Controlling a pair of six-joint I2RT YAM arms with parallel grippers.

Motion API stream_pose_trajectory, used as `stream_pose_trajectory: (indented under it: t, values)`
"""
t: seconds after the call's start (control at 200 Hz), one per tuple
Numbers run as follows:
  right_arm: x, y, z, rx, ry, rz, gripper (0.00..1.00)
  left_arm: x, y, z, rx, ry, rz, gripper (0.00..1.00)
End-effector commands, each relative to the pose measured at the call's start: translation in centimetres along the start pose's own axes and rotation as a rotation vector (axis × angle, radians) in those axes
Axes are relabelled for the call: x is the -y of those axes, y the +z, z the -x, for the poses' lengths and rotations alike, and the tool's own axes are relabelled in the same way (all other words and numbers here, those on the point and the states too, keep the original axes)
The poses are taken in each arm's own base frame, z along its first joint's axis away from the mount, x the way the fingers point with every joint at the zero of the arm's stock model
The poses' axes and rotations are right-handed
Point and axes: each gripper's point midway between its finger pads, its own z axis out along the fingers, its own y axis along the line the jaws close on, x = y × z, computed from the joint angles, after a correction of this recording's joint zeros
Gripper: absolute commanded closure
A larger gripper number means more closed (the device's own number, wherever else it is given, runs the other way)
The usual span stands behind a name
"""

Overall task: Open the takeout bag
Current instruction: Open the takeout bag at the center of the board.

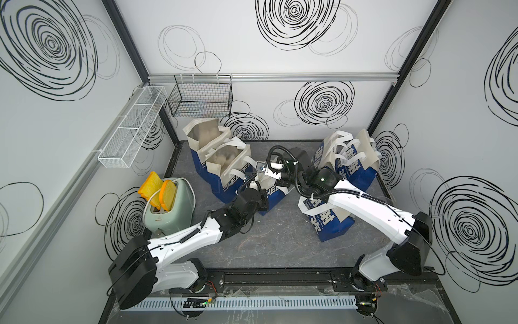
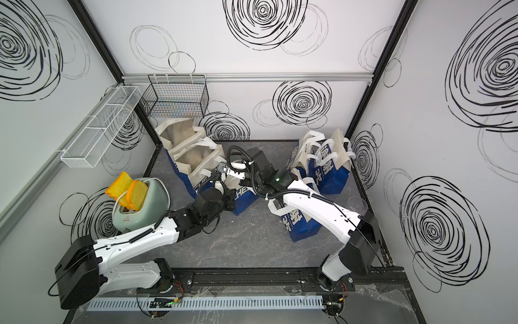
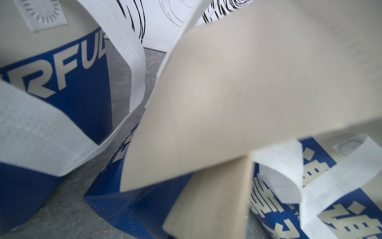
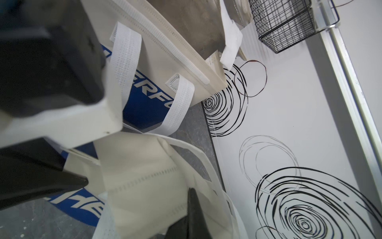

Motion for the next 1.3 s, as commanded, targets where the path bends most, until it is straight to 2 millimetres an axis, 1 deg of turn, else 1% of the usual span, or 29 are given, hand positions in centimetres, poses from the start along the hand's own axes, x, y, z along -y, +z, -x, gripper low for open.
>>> stream_pose_trajectory:
  t: [0.0,0.075,0.16,0.33,0.4,0.47,0.57,0.695,0.805,0.9,1.041,1.141,1.251,1.271,1.296]
  values:
    - [3.4,-3.2,2.8,0.182,0.168,-0.122,1.00,-2.7,-0.8,-5.2,-0.215,0.044,0.056,1.00]
    - [2.1,-3.0,2.3,0.193,0.203,-0.090,1.00,-2.5,-1.2,-4.5,-0.203,0.016,0.042,1.00]
    - [1.2,-2.8,2.0,0.197,0.220,-0.067,0.99,-2.3,-1.4,-3.8,-0.191,-0.004,0.028,1.00]
    - [-0.8,-2.2,0.8,0.206,0.247,-0.032,0.86,-2.0,-1.3,-2.9,-0.179,-0.022,0.014,1.00]
    - [-1.8,-2.1,0.3,0.208,0.259,-0.014,0.85,-1.8,-1.3,-2.3,-0.170,-0.025,0.011,1.00]
    - [-2.5,-2.2,0.0,0.217,0.269,-0.005,0.80,-1.7,-1.2,-1.9,-0.163,-0.033,0.008,1.00]
    - [-3.5,-2.0,-0.7,0.210,0.275,0.005,0.79,-1.5,-1.2,-1.5,-0.157,-0.039,0.002,1.00]
    - [-4.2,-1.8,-1.0,0.200,0.269,0.004,0.76,-1.4,-1.1,-1.4,-0.156,-0.042,-0.002,1.00]
    - [-4.3,-1.4,-1.1,0.192,0.259,-0.006,0.75,-1.4,-1.0,-1.4,-0.157,-0.041,-0.003,1.00]
    - [-4.0,-0.9,-1.1,0.179,0.247,-0.036,0.75,-1.4,-1.0,-1.4,-0.160,-0.037,-0.002,1.00]
    - [-3.1,-0.4,-0.9,0.169,0.232,-0.080,0.76,-1.5,-1.0,-1.7,-0.165,-0.032,0.001,1.00]
    - [-2.7,0.1,-1.0,0.145,0.219,-0.106,0.80,-1.7,-1.0,-1.8,-0.169,-0.029,0.008,1.00]
    - [-2.5,0.5,-1.4,0.127,0.207,-0.126,0.88,-2.1,-1.0,-2.1,-0.172,-0.026,0.017,1.00]
    - [-2.4,0.6,-1.5,0.122,0.208,-0.133,0.91,-2.1,-1.0,-2.1,-0.173,-0.026,0.019,1.00]
    - [-2.3,0.7,-1.6,0.113,0.206,-0.139,0.99,-2.2,-1.0,-2.2,-0.175,-0.025,0.022,1.00]
